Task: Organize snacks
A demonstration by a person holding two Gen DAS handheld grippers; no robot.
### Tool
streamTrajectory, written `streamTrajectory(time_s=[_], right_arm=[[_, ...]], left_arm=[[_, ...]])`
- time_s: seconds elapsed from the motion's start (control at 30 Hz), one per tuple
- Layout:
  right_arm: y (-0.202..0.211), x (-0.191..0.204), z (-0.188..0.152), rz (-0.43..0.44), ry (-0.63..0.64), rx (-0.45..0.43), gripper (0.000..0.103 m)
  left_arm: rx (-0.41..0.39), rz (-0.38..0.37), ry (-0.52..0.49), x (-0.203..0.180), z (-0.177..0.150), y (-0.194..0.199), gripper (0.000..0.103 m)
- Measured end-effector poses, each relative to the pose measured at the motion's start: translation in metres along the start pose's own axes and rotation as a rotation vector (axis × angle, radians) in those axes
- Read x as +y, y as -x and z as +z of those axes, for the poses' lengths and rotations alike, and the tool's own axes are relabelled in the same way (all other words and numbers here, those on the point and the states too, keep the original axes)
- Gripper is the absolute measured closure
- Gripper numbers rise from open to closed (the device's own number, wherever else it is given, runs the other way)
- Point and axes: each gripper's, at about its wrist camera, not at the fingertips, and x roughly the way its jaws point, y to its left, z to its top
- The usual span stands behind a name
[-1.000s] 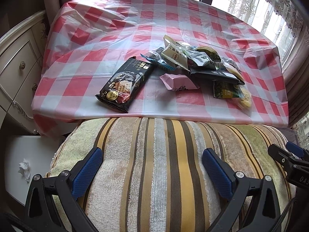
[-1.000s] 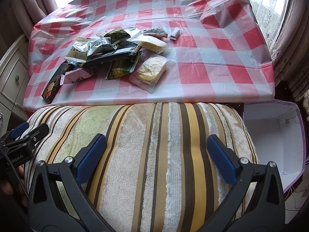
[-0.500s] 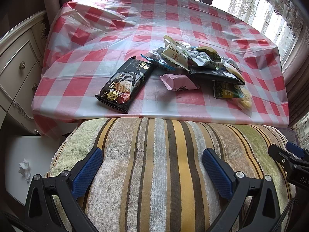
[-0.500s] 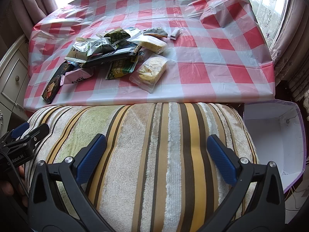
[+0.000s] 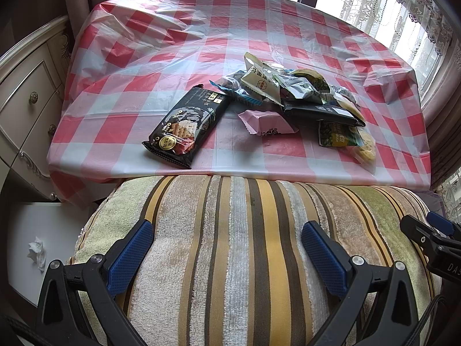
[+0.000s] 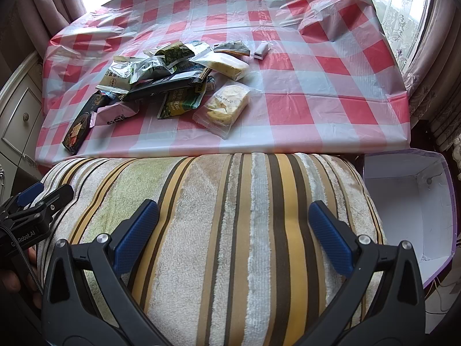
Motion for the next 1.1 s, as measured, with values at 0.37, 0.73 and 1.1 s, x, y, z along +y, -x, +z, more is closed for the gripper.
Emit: streamTrajectory(time_s=[0.37,0.73,1.1], right_arm=[[0.0,0.0,0.0,0.0,0.0,0.0,0.0],[0.0,0.0,0.001,0.0,0.003,-0.001,0.0],[-0.018,-0.006,0.019,0.056,0.009,0.056,0.0]], left_arm=[[0.0,0.0,0.0,0.0,0.0,0.0,0.0],[-0.001,0.0,0.0,-0.001,0.0,0.0,0.0],[-0.035,-0.007,0.016,0.007,0.012,0.006,0.007]])
